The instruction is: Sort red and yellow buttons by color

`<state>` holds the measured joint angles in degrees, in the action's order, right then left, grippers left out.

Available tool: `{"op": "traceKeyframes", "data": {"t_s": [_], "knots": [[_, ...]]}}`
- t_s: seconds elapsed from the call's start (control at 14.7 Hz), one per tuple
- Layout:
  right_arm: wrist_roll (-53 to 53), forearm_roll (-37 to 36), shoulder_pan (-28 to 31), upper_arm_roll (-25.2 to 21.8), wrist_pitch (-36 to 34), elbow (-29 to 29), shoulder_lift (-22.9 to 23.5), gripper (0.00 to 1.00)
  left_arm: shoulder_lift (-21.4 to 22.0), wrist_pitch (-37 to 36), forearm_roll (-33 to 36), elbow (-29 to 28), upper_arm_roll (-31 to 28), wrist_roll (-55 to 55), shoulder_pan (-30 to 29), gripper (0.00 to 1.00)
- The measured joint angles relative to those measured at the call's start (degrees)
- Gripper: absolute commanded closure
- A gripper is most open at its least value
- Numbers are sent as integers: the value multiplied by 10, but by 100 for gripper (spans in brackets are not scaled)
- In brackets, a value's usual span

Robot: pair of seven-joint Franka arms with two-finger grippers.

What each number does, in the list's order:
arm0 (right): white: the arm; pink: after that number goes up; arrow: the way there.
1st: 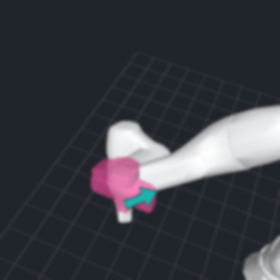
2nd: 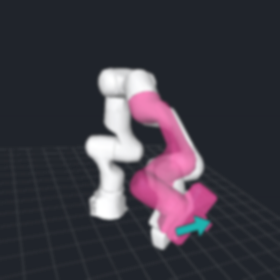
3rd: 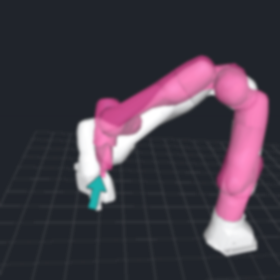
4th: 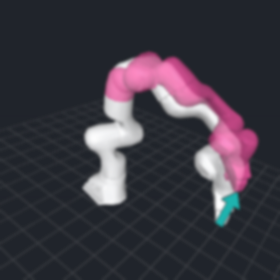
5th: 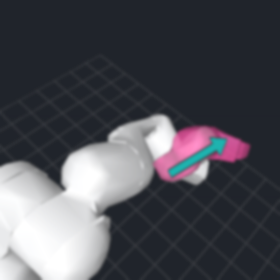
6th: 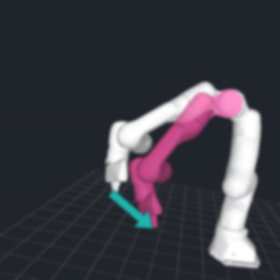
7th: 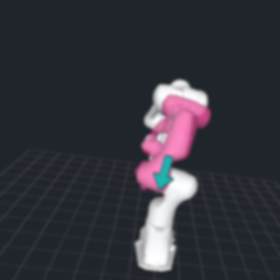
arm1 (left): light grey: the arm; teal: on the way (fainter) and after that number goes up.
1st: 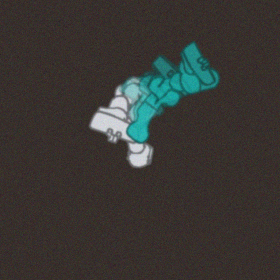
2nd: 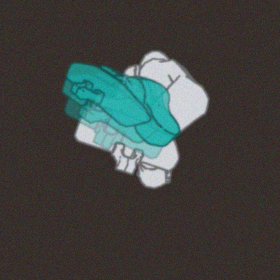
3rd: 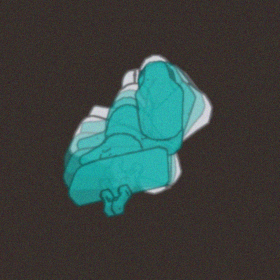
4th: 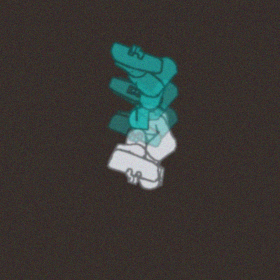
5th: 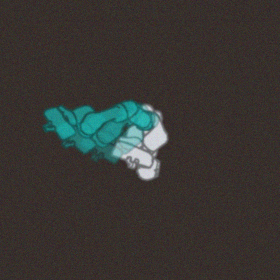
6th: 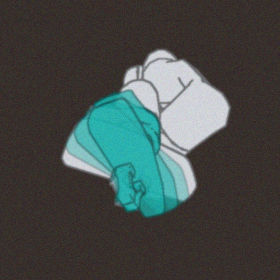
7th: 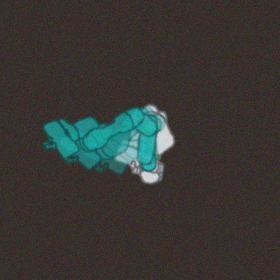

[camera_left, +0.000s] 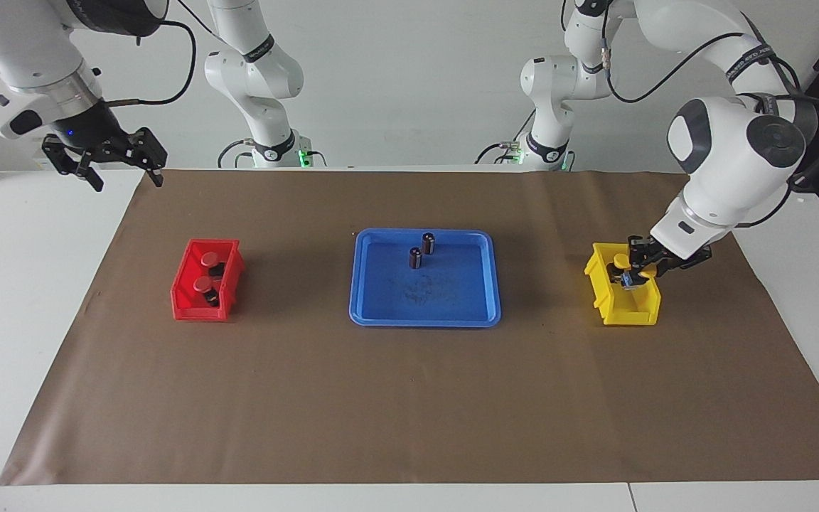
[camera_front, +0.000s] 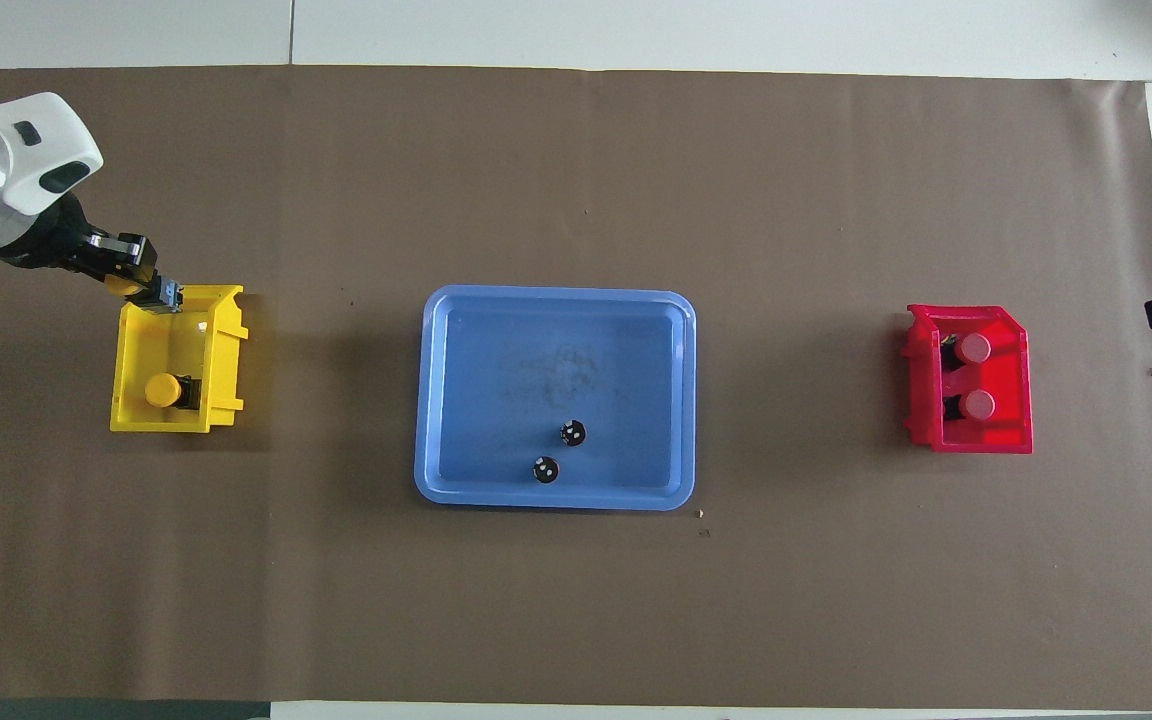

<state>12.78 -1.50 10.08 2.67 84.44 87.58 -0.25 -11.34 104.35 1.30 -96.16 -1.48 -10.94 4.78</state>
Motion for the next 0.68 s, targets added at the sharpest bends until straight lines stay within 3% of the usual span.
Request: {"op": "traceKeyframes", "data": {"t_s": [0.2,0.68], "knots": [[0,-1,-17,-20,-5,-3,0,1,4,70,1,-61,1,-13,-5,99],[0,-1,-22,-26,-14,-3,1,0,18,140,1,-139,1,-49,-19,99]]}}
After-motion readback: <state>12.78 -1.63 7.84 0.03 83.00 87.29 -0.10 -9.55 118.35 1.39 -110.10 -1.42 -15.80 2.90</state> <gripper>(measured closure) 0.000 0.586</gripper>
